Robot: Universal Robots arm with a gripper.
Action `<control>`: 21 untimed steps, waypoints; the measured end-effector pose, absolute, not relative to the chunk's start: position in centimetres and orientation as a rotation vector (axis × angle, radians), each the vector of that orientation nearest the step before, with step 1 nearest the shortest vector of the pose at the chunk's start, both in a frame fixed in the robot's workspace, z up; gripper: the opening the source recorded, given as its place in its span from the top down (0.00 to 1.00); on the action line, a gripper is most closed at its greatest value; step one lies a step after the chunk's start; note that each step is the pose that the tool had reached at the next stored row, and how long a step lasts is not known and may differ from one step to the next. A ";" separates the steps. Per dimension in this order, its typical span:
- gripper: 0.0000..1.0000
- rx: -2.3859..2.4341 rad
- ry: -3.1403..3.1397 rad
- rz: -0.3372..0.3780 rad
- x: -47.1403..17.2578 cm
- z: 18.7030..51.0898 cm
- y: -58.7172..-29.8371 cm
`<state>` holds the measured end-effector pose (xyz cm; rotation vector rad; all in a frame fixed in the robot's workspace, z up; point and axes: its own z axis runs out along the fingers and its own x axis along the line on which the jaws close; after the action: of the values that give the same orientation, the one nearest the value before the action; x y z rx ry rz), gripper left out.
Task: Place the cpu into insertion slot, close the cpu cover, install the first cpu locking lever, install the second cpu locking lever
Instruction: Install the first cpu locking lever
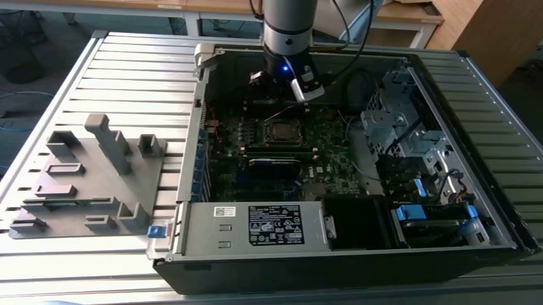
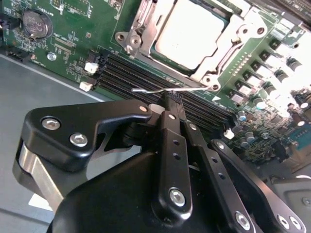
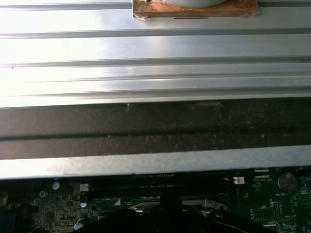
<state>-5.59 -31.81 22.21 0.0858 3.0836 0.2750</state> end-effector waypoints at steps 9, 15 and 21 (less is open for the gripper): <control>0.89 0.087 3.084 0.265 -5.2 22.2 -31.8; 0.89 0.087 3.084 0.264 -4.8 22.1 -31.7; 0.89 0.085 3.072 0.264 -4.8 21.8 -31.7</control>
<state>-4.75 -31.68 21.76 0.0852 3.0721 0.2640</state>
